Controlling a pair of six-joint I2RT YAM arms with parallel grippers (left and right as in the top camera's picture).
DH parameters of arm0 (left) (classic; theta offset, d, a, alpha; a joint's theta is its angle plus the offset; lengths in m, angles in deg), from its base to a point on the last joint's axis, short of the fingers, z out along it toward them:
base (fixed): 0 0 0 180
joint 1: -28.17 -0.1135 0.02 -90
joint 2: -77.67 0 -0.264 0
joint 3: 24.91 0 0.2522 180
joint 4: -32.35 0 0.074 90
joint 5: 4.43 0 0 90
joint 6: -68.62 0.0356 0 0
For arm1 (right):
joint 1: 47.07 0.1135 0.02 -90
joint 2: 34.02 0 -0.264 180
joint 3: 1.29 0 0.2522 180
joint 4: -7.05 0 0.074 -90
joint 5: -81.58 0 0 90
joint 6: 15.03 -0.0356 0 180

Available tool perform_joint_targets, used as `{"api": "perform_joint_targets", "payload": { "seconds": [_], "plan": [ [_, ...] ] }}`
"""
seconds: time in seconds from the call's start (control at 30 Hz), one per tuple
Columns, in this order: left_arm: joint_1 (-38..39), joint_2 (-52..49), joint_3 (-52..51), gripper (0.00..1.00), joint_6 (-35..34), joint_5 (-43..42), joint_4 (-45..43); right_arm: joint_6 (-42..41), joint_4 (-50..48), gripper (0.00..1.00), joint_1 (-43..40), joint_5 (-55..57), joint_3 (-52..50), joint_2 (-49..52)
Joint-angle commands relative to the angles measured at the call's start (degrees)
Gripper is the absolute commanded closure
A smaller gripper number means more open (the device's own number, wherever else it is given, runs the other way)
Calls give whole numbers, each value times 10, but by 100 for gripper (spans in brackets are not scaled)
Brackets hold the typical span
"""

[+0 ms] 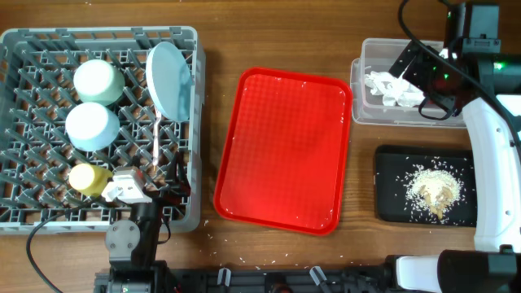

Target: Sort waste into correct bins and load items into the dishwasher rack

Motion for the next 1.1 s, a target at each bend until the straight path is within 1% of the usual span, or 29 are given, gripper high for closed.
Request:
{"api": "perform_joint_targets", "payload": {
  "seconds": [0.0,0.13,0.27,0.37,0.47,0.53,0.63,0.7,0.8,0.87,0.93,1.03,1.07],
  "plan": [
    [1,6,-3,0,5,10,4,-5,-2,0,0,5,2,3],
    [1,6,-3,0,5,10,4,-4,-2,0,1,5,2,0],
    [1,6,-3,0,5,10,4,-4,-2,0,1,5,2,-43],
    [1,6,-3,0,5,10,4,-4,-2,0,1,5,2,-104],
    [1,6,-3,0,5,10,4,-3,-1,0,1,6,2,-197],
    [1,6,-3,0,5,10,4,-2,10,1,1,7,2,-236],
    [1,6,-3,0,5,10,4,-2,51,0,1,47,1,-269],
    [1,6,-3,0,5,10,4,-2,56,0,1,64,-19,-285],
    [1,6,-3,0,5,10,4,-2,-7,0,1,55,-104,-315],
    [1,6,-3,0,5,10,4,-2,-85,0,1,9,-204,-358],
    [1,6,-3,0,5,10,4,-2,-192,0,11,-51,-333,-424],
    [1,6,-3,0,5,10,4,-2,-305,0,42,-72,-467,-501],
    [1,6,-3,0,5,10,4,-2,-329,0,51,-72,-496,-523]
  ]
}}
